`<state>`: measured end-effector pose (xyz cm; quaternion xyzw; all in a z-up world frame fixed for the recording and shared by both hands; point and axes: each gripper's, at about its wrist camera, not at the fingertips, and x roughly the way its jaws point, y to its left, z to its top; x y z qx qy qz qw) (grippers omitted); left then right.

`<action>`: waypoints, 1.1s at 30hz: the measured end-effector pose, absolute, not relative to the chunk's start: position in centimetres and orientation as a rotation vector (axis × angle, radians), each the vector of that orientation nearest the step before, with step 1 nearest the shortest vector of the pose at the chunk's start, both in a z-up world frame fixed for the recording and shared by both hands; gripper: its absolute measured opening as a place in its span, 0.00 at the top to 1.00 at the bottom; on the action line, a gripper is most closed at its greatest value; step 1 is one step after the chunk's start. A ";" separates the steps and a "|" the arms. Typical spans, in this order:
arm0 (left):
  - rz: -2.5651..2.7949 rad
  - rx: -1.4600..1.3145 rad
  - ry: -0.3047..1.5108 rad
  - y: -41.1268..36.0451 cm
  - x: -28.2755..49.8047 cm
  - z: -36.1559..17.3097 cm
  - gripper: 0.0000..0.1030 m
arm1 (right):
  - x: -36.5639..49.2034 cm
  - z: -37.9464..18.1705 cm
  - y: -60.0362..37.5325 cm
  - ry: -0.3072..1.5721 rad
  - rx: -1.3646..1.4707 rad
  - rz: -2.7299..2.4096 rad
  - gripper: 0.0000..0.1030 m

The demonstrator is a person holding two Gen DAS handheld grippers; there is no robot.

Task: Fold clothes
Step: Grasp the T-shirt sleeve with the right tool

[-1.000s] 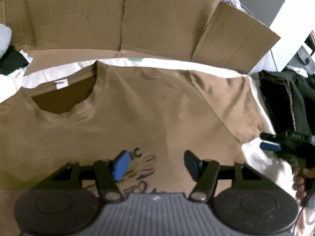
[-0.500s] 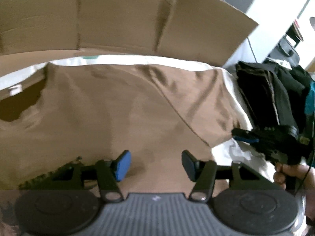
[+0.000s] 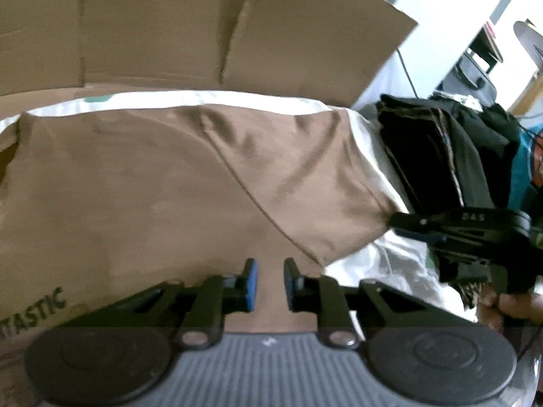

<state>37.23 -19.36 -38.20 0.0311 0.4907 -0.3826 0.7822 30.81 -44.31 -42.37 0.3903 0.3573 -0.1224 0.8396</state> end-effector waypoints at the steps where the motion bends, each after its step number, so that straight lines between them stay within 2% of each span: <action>1: -0.834 0.069 1.062 -19.7 37.1 -38.3 0.85 | 30.8 -42.8 -44.4 0.760 0.835 -0.263 0.85; 3: -0.851 0.071 1.066 -20.2 36.9 -38.4 0.86 | 30.5 -43.7 -44.6 0.763 0.865 -0.273 0.74; 4: -0.861 0.074 1.067 -20.4 36.8 -38.5 0.86 | 30.5 -44.0 -44.7 0.762 0.887 -0.271 0.61; 5: -0.869 0.080 1.067 -20.7 36.8 -38.5 0.86 | 30.5 -44.4 -44.7 0.761 0.910 -0.268 0.56; 7: -0.877 0.093 1.071 -21.1 36.7 -38.7 0.86 | 30.2 -44.8 -44.6 0.745 0.937 -0.251 0.52; 12: -0.874 0.095 1.095 -21.5 36.8 -39.5 0.89 | 31.3 -45.4 -44.5 0.719 0.929 -0.233 0.53; 13: -0.875 0.094 1.100 -21.5 36.8 -39.6 0.89 | 31.5 -45.5 -44.5 0.718 0.926 -0.231 0.55; 16: -0.880 0.095 1.106 -21.7 36.8 -39.8 0.90 | 32.0 -45.1 -44.7 0.725 0.921 -0.227 0.96; 33: -0.874 0.052 1.153 -23.1 36.9 -41.0 0.91 | 33.9 -39.2 -42.6 0.655 0.857 -0.055 0.96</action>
